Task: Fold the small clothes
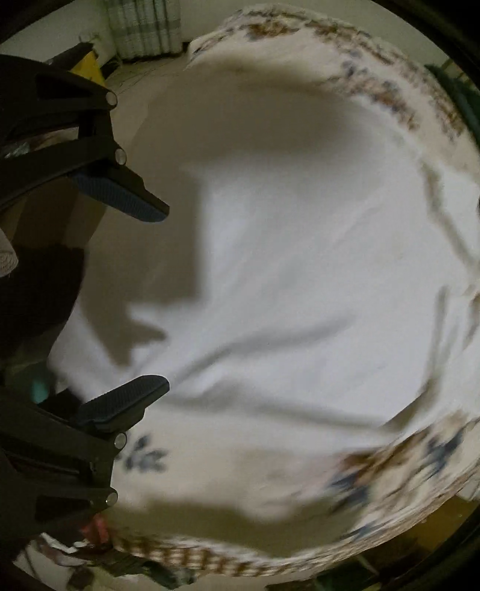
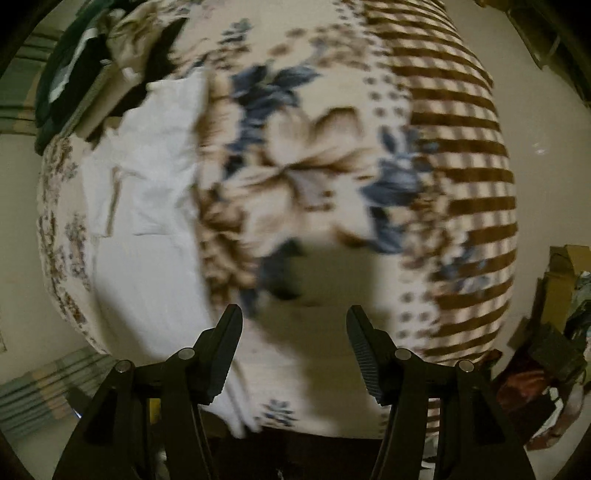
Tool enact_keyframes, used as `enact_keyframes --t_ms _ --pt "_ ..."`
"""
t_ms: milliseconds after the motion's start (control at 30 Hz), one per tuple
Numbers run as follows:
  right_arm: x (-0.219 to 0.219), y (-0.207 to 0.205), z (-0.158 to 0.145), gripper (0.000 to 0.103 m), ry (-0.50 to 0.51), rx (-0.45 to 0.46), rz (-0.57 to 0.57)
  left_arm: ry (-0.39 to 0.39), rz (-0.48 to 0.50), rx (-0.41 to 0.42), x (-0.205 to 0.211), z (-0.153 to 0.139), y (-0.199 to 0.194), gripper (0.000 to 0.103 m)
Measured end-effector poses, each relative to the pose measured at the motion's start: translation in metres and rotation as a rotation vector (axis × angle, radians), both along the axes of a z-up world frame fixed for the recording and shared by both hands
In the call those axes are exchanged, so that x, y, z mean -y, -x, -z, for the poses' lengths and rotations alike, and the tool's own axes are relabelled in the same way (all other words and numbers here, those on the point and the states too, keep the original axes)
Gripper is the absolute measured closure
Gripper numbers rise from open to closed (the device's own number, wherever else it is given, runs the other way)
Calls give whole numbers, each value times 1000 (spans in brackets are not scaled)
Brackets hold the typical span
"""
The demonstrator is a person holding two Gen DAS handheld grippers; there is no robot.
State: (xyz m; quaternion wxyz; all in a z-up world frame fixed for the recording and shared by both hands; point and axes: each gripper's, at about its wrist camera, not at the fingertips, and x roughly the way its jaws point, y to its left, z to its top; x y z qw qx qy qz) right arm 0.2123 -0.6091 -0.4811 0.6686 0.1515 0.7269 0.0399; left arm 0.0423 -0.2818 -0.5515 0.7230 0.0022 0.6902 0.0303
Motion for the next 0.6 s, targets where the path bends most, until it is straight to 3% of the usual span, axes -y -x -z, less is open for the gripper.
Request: enact_keyframes --t_ms 133,233,267,300,367,400,600 --pt "17 -8 15 42 14 -5 -16 15 11 -17 44 22 17 18" --pt "14 -18 21 42 3 -5 -40 -60 25 -2 65 41 16 18" --pt "10 -22 22 42 0 -3 -49 -96 26 -1 69 49 13 23" --pt "6 -27 23 42 -2 3 -61 -108 23 5 70 53 10 48" --pt "-4 -41 23 42 -23 18 -80 -75 -7 20 65 55 5 78" --pt "-10 -49 23 42 -42 30 -85 -57 -35 49 61 49 4 100" --pt "-42 -120 33 42 -181 82 -70 -35 -131 139 25 12 1 100"
